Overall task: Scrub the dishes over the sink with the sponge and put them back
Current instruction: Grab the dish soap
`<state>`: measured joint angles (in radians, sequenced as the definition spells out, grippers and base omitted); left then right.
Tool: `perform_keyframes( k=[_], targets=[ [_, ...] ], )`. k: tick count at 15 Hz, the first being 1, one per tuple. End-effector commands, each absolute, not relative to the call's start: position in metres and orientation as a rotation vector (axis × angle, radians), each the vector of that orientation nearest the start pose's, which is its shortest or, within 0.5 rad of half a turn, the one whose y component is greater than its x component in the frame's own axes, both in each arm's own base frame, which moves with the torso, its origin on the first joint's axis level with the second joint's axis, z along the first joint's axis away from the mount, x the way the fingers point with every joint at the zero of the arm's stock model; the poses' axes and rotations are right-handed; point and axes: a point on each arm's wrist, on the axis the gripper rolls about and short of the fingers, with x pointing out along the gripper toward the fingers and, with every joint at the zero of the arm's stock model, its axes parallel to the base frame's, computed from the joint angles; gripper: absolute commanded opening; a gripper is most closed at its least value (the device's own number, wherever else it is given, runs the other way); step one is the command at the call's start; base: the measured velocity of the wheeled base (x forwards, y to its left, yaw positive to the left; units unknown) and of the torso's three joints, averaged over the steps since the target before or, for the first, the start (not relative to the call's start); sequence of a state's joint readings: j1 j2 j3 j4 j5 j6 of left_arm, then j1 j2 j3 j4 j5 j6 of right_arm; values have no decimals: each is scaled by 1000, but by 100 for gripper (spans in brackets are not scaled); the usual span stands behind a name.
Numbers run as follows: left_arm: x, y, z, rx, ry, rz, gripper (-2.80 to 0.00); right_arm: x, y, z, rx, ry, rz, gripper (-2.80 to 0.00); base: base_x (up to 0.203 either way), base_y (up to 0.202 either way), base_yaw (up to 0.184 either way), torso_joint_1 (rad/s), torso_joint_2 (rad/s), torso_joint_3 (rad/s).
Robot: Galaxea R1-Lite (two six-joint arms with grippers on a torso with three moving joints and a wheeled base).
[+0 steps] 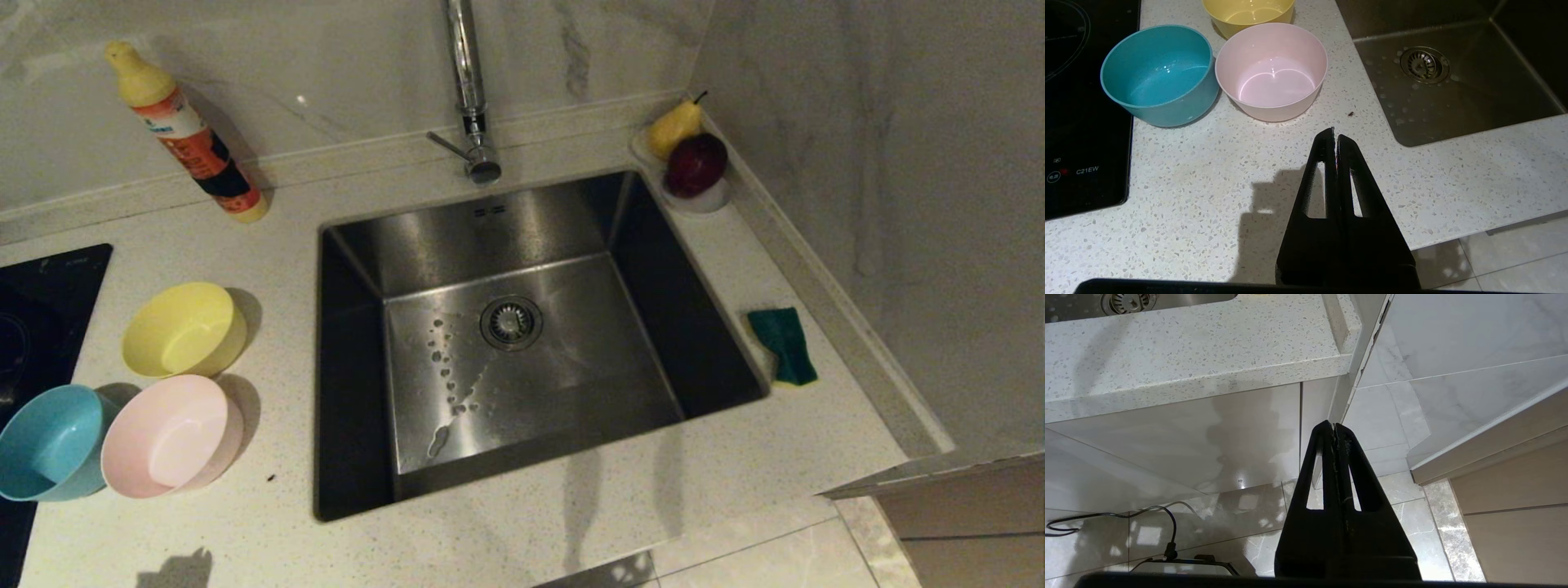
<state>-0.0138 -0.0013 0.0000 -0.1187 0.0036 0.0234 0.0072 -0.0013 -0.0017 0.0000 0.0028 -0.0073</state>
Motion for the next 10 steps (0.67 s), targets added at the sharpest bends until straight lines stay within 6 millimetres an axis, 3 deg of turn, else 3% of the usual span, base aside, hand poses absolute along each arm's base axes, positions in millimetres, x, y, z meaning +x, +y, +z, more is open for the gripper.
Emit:
perform_keyframes(
  k=[1,10],
  targets=[
    [-21,0,76,23,-84,-9,-280,-23,0,76,-8,-5,11,-280,0,0,0,0,0,0],
    [-21,0,76,37,-80,-8,-280,-23,0,76,-8,-5,11,-280,0,0,0,0,0,0]
  ],
)
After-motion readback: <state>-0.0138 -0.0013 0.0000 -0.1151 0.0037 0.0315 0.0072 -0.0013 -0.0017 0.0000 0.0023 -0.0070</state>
